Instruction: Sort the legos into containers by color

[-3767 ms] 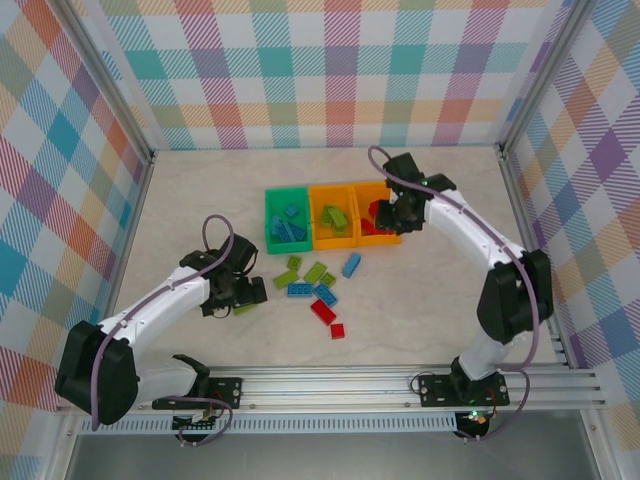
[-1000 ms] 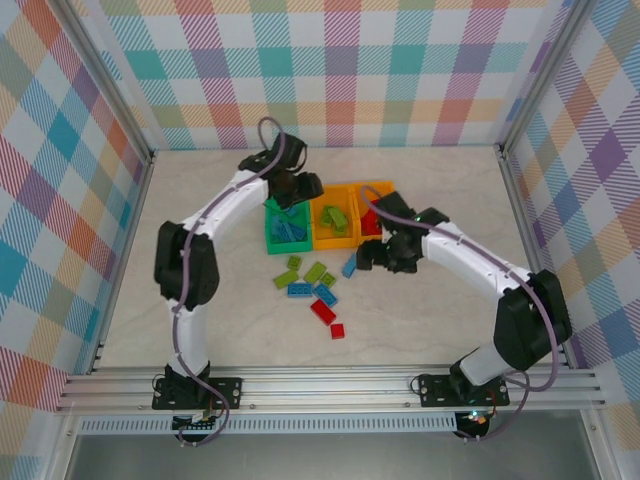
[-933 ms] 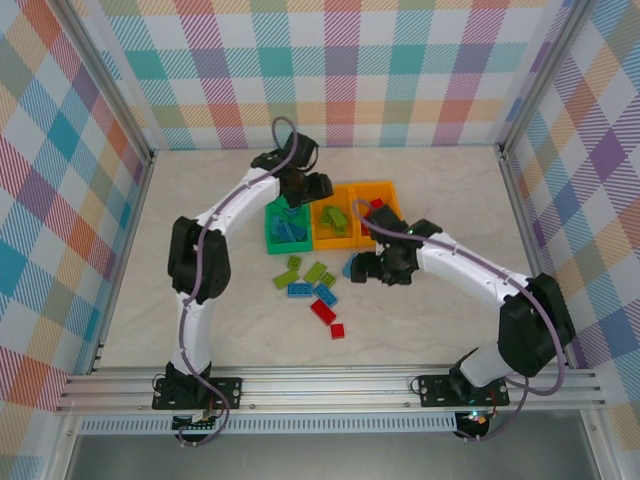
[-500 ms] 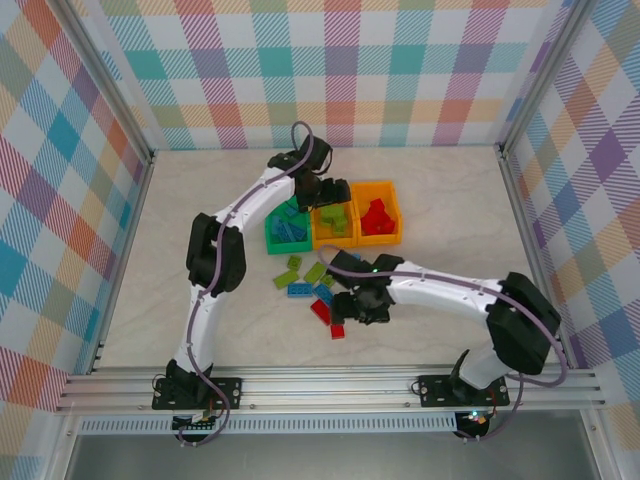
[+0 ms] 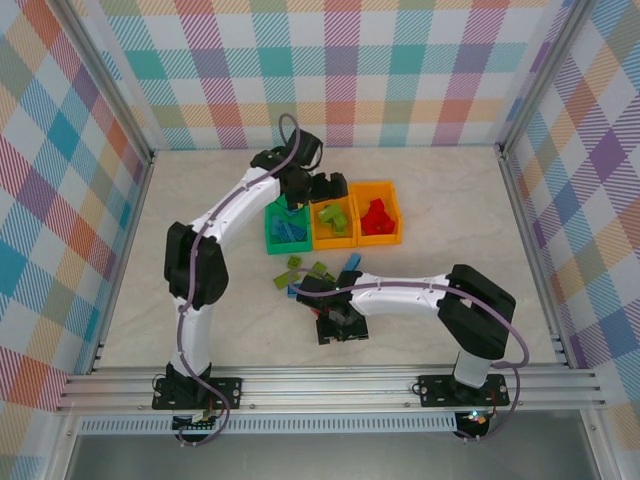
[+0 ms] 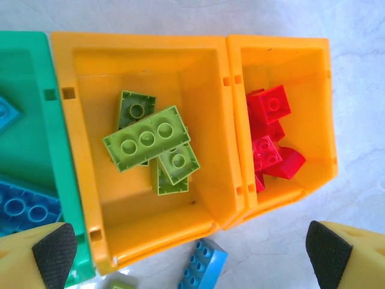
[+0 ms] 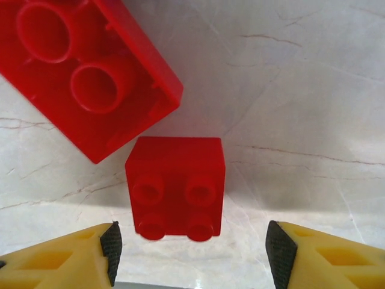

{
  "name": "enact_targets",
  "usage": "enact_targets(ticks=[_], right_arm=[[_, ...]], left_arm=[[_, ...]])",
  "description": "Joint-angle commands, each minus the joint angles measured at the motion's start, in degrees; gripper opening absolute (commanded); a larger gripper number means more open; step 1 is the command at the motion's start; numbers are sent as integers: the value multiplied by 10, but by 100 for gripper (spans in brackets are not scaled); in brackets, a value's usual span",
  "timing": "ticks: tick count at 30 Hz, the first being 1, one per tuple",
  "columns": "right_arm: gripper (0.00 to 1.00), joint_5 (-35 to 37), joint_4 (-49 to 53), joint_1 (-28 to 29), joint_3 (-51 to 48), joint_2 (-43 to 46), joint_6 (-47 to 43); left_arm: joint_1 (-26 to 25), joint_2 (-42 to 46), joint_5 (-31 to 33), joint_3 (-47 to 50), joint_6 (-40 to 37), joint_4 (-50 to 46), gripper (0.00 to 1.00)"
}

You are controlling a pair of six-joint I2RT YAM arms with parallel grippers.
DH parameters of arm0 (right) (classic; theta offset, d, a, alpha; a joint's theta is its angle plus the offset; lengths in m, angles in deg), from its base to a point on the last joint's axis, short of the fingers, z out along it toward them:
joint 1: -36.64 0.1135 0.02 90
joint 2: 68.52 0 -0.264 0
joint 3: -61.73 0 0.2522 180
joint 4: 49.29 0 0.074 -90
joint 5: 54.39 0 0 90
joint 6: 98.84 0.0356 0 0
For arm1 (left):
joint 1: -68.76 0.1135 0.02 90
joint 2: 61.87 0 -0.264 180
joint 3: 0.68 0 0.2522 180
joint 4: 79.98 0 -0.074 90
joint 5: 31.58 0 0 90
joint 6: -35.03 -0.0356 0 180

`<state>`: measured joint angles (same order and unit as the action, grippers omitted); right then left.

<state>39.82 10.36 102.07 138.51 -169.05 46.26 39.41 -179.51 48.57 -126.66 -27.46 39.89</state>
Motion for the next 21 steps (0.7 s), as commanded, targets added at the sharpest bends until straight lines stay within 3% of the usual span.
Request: enact_targets(ticks=[1, 8, 14, 21], right_arm=[[64, 23, 8, 3, 16, -18, 13], [45, 28, 0, 2, 34, -62, -2], [33, 40, -25, -8, 19, -46, -14], [28, 71, 29, -11, 20, 18, -14]], left_arm=[[11, 35, 0, 31, -3, 0, 100], [20, 64, 2, 71, -11, 2, 100], [26, 83, 4, 108, -11, 14, 100], [30, 101, 10, 145, -11, 15, 100]])
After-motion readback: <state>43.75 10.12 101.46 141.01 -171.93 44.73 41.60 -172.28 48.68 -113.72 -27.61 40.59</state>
